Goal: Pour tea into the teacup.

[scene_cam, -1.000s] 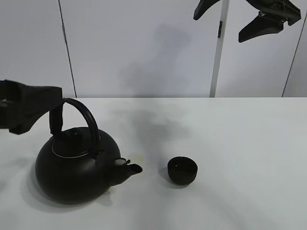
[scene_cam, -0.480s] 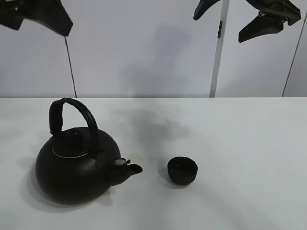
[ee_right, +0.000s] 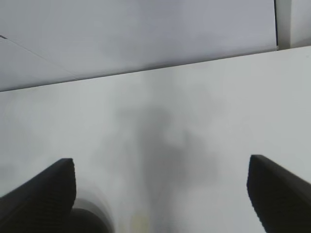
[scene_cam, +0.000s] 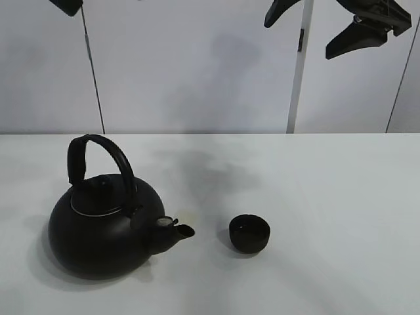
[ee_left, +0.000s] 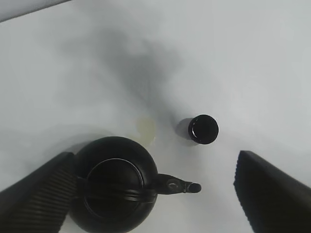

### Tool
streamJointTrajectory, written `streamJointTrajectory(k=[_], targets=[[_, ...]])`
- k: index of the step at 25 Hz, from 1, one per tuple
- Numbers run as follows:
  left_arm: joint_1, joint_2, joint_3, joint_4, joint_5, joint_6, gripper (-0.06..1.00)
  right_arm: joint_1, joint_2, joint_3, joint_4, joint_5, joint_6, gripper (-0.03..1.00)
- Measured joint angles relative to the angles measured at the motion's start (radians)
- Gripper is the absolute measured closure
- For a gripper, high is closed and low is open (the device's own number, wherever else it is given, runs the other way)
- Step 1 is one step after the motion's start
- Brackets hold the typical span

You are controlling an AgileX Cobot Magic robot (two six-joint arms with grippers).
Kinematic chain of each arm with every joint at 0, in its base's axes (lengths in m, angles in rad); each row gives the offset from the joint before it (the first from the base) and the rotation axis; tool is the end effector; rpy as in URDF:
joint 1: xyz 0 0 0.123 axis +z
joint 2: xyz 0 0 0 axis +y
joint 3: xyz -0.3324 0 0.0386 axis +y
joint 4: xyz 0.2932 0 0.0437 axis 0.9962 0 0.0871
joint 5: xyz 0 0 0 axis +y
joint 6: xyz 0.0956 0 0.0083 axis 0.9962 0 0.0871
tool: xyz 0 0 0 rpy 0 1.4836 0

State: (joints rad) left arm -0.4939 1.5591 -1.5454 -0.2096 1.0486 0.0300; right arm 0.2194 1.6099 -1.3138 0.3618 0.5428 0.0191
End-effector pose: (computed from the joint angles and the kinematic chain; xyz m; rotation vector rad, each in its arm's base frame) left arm 0.3283 -0.1964 0.4179 0.6058 2.5029 -0.4504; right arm 0.4017 0.1076 0.3475 0.0348 2.3286 0.4926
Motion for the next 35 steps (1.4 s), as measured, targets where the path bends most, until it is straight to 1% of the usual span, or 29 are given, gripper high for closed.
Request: streamJointTrajectory(k=[2, 8, 13, 18, 35], targets=[[0.000, 0.044, -0.024, -0.003, 0.020, -0.030, 0.31, 0.000, 0.000, 0.000, 0.019, 0.025, 0.013, 0.31], [0.000, 0.137, -0.029, -0.045, 0.032, -0.056, 0.31, 0.000, 0.000, 0.000, 0.098, 0.152, 0.058, 0.31], [0.000, 0.173, -0.029, -0.069, 0.032, -0.068, 0.31, 0.000, 0.000, 0.000, 0.106, 0.220, 0.059, 0.31], [0.000, 0.173, -0.030, -0.071, 0.029, -0.070, 0.31, 0.000, 0.000, 0.000, 0.107, 0.247, 0.059, 0.31], [0.000, 0.173, -0.030, -0.073, 0.028, -0.071, 0.31, 0.000, 0.000, 0.000, 0.120, 0.252, 0.059, 0.31]])
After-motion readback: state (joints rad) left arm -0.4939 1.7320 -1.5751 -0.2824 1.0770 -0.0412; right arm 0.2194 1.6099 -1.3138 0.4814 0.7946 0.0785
